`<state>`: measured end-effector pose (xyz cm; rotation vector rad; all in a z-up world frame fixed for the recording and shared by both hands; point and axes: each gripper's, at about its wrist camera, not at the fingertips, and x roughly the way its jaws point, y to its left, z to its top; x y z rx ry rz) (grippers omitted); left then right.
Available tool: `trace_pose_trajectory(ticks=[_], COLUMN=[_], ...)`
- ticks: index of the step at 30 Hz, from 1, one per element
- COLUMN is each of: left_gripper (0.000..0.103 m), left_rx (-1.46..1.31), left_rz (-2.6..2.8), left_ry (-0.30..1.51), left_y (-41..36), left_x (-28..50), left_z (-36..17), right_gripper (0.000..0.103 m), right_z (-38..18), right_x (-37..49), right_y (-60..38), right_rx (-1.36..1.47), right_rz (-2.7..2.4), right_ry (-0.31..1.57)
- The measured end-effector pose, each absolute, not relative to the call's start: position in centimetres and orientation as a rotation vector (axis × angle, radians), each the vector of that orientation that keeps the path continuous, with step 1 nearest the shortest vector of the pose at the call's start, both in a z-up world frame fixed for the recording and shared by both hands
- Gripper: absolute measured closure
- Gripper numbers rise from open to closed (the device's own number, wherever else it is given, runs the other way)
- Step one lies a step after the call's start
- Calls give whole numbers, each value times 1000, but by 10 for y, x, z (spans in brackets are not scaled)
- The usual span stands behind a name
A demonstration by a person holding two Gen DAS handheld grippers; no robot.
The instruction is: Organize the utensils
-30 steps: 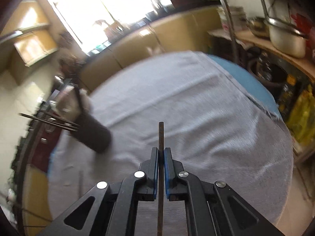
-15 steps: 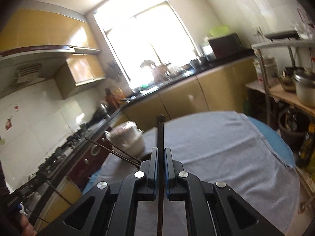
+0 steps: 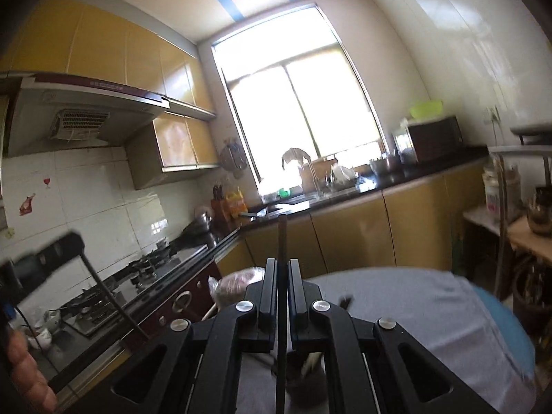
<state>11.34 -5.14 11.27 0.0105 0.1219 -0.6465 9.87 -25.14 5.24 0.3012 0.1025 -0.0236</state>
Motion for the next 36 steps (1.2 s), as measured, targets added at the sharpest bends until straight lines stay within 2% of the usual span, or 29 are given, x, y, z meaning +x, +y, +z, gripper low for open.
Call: trace_pose_trajectory(ticks=[9,18,29,36], left_gripper=[98,98,98,96], left_rx=[-3,-50,-51,-31], left_rz=[-614,-589,-597,-586], left_ry=[85,99,163,200], left_y=[-84,-93,-105,-91], left_x=[164,201,216,199], left_z=[95,57,18,16], right_gripper=[97,97,97,96], right_z=[44,5,-38,-38], right_x=[174,218,229,198], right_y=[-261,-295,-276,-284], right_rx=[327,429,371,384], right_rz=[-114,-173,-178,-122], right_ry=[18,-8,5,54])
